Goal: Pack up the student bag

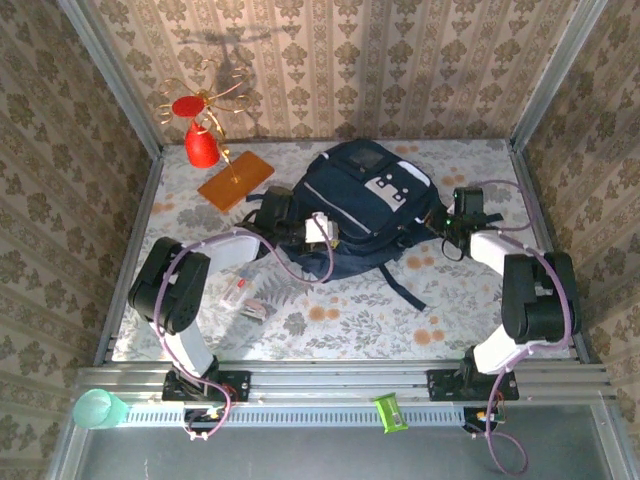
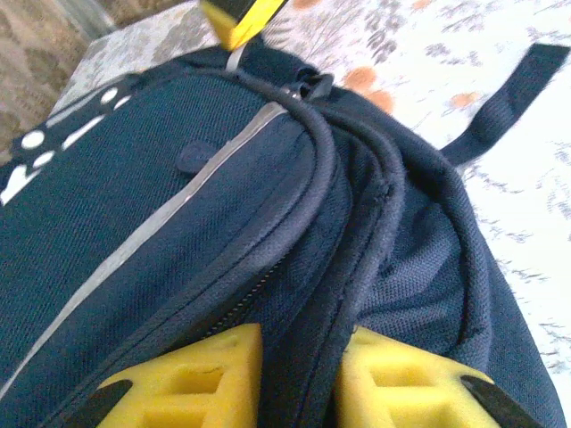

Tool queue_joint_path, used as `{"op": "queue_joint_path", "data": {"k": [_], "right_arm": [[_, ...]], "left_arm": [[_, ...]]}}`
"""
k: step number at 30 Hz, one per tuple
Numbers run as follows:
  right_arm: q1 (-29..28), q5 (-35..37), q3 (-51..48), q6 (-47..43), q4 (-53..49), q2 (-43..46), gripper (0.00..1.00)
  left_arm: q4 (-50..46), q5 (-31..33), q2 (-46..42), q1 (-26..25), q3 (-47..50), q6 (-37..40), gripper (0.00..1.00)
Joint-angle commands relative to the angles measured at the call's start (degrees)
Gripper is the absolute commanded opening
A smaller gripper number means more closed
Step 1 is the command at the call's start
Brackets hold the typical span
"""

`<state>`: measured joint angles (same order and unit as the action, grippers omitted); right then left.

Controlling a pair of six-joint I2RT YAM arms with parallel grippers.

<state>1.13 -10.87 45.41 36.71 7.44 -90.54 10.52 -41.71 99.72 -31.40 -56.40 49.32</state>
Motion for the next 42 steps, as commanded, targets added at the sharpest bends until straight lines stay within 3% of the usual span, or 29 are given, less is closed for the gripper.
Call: {"op": "queue_joint_path", "data": {"k": [1,2,6,9,11,14,18,23,27,35,42], "right_arm": [[-0.3,-1.6,-3.0,2.6,4.0,2.0,0.00],[-0.4,-1.4,-3.2,2.5,3.6,2.2,0.04],[-0.4,3.4,-2.5,1.5,1.0,1.4,0.46],[-0.4,3.1,-0.2,1.3,1.2,-2.0,0.59],[-0.5,1.2,2.1,1.4,1.0,-5.2,0.60],[-0.7,0.0,3.7,1.9,-0.4,-8.1,0.53],[-0.6,-0.1,-0.9,2.5,1.7,-4.8,0.16],[-1.0,0.1,-9.7,4.9,3.6,5.2,0.00],[-4.4,0.0,-16.8,8.7,6.9,12.3,0.01],[-19.7,9.2,-22.2,13.7,9.0,20.2,0.19],[-23.1,13.3,-21.4,8.9,-2.6,27.2,0.40]], "left_arm": [[-1.7,5.2,1.4,2.4,-1.4,-1.5,0.25],[-1.1,3.7,1.2,2.8,-1.1,-1.9,0.25],[0.4,1.7,1.2,3.1,0.1,-2.8,0.27],[0.6,1.5,1.3,3.1,0.5,-3.0,0.27],[0.6,1.8,1.4,3.1,0.5,-3.0,0.27],[0.6,2.2,1.3,3.1,0.6,-3.3,0.27],[0.7,3.7,1.4,3.5,0.2,-3.9,0.27],[1.6,9.2,2.9,3.8,-1.6,-6.6,0.30],[5.6,16.5,4.0,3.8,-2.4,-12.2,0.39],[9.2,30.3,-3.0,3.7,1.1,-34.2,0.56],[2.4,41.5,-15.3,0.3,9.2,-49.2,0.66]]}}
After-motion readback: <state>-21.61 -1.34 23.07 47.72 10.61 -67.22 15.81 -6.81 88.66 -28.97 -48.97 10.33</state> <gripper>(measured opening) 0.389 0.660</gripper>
